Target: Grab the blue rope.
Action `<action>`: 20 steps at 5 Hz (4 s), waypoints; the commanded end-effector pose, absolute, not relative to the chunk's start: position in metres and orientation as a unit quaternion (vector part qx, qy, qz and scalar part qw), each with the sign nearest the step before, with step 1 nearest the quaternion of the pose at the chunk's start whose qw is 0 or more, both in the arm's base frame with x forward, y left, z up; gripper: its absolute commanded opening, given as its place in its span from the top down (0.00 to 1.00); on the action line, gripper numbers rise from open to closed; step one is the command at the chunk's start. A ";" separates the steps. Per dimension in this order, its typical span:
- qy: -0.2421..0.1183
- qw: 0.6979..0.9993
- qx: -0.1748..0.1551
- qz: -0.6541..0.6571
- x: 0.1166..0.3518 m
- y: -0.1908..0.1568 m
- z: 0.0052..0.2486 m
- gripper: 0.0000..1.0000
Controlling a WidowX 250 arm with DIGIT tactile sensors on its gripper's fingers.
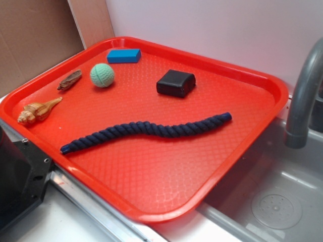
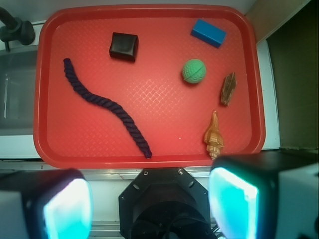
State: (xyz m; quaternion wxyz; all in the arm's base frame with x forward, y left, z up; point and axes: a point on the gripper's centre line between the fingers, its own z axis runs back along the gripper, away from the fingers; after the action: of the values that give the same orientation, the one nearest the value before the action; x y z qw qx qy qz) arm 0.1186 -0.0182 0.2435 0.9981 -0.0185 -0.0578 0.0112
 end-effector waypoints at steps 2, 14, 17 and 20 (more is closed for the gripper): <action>-0.061 0.998 -0.004 -0.014 0.145 -0.021 0.240 0.00; 0.134 0.908 0.038 -0.396 0.172 -0.051 0.005 0.00; 0.145 0.917 0.049 -0.369 0.178 -0.039 -0.002 1.00; 0.025 0.967 0.017 -0.252 0.208 -0.051 0.078 1.00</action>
State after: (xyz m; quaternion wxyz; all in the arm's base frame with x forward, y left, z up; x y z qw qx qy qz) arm 0.2147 -0.0449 0.0692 0.9651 0.0163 0.0517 -0.2561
